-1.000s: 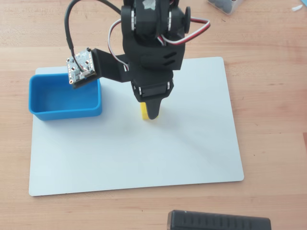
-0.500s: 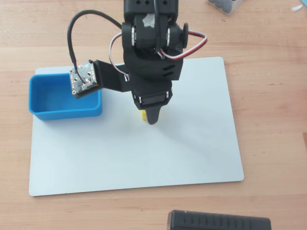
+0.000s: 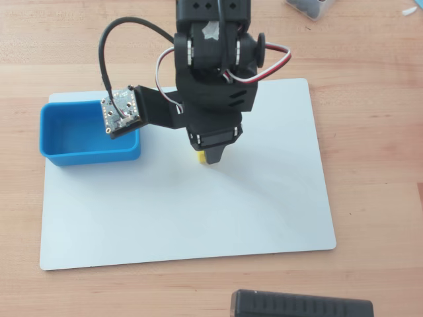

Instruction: Pick up yellow cube and drop it in the blue rectangular bin

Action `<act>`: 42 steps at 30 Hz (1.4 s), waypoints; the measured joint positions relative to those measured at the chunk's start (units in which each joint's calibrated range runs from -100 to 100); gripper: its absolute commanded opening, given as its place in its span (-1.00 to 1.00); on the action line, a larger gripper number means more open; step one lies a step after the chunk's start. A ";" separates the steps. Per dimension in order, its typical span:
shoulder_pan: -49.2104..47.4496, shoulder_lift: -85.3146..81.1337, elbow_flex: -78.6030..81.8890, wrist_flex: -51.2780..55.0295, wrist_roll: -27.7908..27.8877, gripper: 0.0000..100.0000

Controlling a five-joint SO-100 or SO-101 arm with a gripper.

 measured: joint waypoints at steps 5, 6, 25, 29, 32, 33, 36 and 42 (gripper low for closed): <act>0.08 0.00 0.00 0.63 0.00 -0.95; 0.08 0.00 0.00 1.16 0.00 -0.95; 9.96 -8.50 -13.04 14.94 0.00 -0.95; 14.59 -8.50 -13.42 15.03 0.00 -0.95; 17.99 -8.50 -13.42 15.03 0.00 -0.95; 19.15 -8.50 -13.42 15.03 0.00 -0.95; 22.16 -8.50 -13.42 15.03 0.39 -0.95; 26.80 -8.50 -13.51 14.05 0.88 -0.95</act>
